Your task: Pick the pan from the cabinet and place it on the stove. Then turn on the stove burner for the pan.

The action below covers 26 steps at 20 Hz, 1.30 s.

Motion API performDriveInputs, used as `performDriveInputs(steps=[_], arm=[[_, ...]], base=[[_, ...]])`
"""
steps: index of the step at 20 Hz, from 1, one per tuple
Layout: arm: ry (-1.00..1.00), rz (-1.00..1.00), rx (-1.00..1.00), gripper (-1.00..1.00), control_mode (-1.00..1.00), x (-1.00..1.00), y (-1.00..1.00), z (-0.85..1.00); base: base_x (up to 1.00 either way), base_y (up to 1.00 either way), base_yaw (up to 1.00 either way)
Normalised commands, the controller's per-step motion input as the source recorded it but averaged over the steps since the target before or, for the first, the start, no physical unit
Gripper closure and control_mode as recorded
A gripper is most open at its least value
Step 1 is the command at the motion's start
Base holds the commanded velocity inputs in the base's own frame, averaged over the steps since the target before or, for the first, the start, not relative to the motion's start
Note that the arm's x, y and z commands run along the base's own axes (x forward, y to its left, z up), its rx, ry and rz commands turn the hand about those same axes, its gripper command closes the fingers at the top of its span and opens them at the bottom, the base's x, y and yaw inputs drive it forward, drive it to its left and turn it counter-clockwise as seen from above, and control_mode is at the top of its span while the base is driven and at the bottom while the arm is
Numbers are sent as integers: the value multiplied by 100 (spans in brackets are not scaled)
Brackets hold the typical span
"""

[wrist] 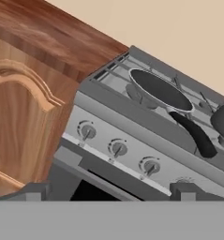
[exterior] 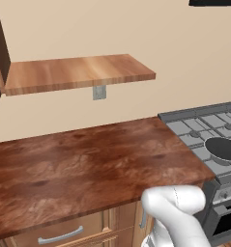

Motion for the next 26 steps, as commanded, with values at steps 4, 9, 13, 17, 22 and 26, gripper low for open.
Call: performDriveInputs(steps=[4,9,13,17,22,26], arm=[[0,0,0,-100,-100,-8,75,11],[-6,0,-1,-100,-100,-13,26,34],[-14,0,-9,-100,-100,-19,15,65],[-6,0,-13,-100,-100,-14,24,38],[0,0,-7,-100,-100,-3,26,7],[-5,0,-4,-100,-100,-4,0,1]], base=[[0,0,0],[0,0,0],[0,0,0],[0,0,0],[0,0,0],[0,0,0]])
